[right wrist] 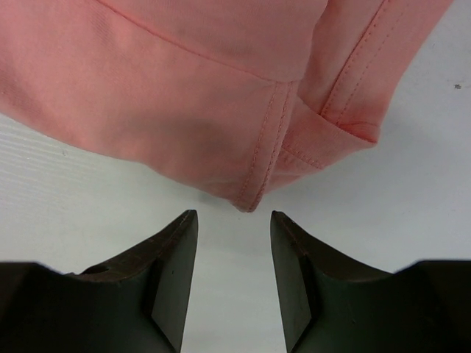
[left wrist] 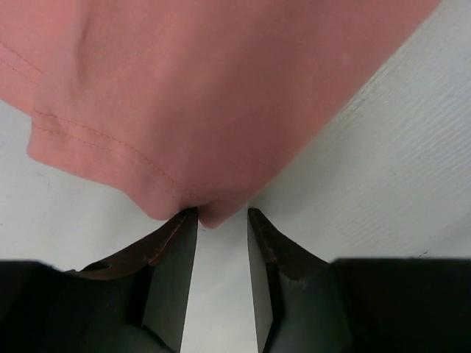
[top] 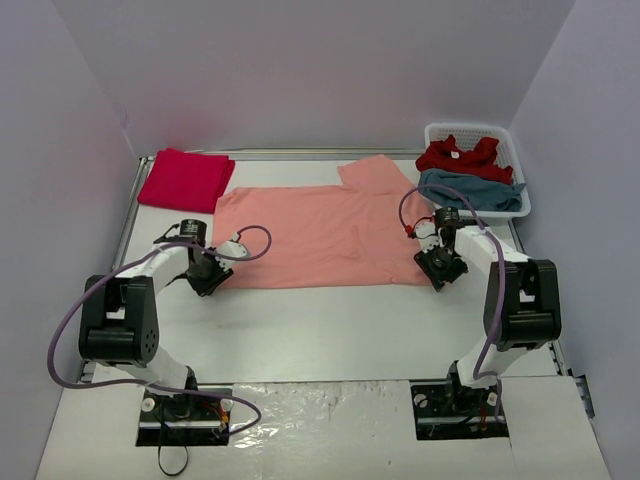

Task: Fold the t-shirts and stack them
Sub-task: Fold the flattened tshirt in 1/3 of the way

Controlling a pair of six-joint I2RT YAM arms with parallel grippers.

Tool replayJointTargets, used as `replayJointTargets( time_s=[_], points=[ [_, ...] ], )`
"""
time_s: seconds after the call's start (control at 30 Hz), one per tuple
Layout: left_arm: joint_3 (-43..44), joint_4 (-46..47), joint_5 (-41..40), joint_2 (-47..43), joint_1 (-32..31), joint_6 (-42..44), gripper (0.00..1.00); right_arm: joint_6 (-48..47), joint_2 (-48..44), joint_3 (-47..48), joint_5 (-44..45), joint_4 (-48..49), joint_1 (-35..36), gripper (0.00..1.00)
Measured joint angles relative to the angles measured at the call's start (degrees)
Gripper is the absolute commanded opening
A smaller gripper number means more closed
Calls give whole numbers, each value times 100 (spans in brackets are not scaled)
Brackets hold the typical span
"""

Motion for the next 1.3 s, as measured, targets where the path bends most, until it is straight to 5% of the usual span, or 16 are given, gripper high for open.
replayJointTargets(
  time_s=[0.27,1.3],
  points=[
    [164,59,-85,199,-37,-2,2,-120,157,0,-2,31,-136,41],
    [168,48,-149,164,-87,-197,2,-549,369,310,-719,-98,-396,40]
  ],
)
